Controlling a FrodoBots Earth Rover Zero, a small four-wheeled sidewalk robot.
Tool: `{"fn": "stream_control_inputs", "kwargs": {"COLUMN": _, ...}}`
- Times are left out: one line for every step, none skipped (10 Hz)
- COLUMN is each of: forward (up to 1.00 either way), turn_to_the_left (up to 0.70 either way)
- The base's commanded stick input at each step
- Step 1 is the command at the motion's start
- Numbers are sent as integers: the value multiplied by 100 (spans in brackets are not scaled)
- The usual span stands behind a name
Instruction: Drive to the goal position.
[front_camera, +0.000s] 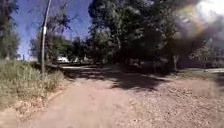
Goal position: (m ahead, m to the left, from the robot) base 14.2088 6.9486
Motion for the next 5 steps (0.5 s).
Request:
{"fn": "stream_control_inputs", "kwargs": {"forward": 85, "turn_to_the_left": 0}}
{"fn": "stream_control_inputs", "kwargs": {"forward": 85, "turn_to_the_left": 0}}
{"fn": "stream_control_inputs", "kwargs": {"forward": 85, "turn_to_the_left": 0}}
{"fn": "stream_control_inputs", "kwargs": {"forward": 85, "turn_to_the_left": 0}}
{"fn": "stream_control_inputs", "kwargs": {"forward": 85, "turn_to_the_left": 0}}
